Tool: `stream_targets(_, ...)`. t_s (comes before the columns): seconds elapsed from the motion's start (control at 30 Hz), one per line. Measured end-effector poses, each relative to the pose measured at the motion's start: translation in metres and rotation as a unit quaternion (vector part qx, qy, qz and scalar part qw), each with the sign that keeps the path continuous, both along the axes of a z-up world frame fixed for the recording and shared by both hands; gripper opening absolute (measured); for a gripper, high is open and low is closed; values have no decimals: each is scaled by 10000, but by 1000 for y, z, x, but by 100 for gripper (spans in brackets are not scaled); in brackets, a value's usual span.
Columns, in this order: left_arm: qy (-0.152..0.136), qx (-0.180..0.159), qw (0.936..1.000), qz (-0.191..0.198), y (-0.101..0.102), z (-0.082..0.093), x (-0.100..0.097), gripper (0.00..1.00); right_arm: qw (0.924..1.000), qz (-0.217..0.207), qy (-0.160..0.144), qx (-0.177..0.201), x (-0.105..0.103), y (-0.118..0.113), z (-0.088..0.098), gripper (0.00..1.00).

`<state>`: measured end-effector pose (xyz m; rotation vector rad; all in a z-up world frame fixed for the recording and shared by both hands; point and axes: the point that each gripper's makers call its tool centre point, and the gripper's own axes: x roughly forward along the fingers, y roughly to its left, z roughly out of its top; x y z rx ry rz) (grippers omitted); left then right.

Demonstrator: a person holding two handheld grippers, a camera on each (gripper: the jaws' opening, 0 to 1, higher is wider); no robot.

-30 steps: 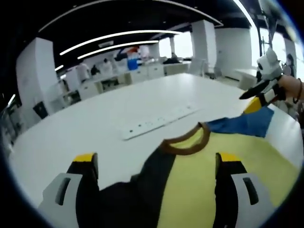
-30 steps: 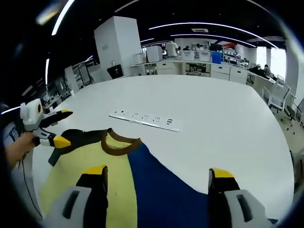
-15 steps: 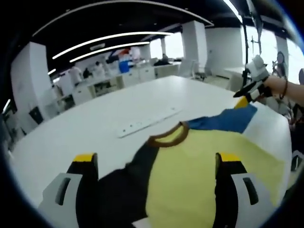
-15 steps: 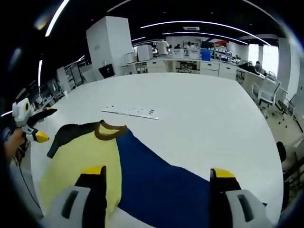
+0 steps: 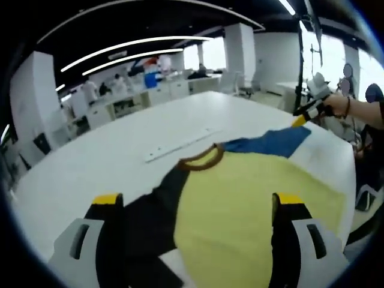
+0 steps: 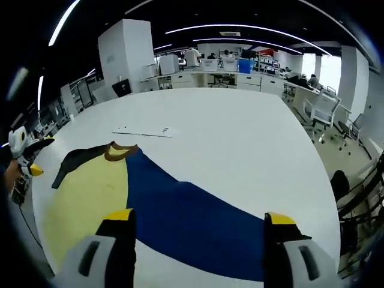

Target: Fold the garment on the visible template until the final outline fits inside the template.

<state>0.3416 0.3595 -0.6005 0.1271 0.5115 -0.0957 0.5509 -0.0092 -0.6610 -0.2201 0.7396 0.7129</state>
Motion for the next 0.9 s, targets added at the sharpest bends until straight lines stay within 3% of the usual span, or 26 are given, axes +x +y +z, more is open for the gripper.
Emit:
stream_targets(0.3, -126, -101, 9999, 10, -10, 9, -19, 99, 9988, -431, 237, -56, -4, -49, -20, 84)
stream_targets(0.57, -55, -109, 9999, 76, -7, 5, -38, 99, 9961, -786, 320, -244, -6, -89, -33, 80)
stream_targets(0.7, -35, -103, 9999, 119, -7, 5, -46, 99, 9938, -999, 389, -295, -6, -107, -39, 74)
stream_targets(0.9, -48, -127, 9998, 172, -8, 6, -52, 99, 9919, -1152, 238, -473, -7, -121, -38, 62)
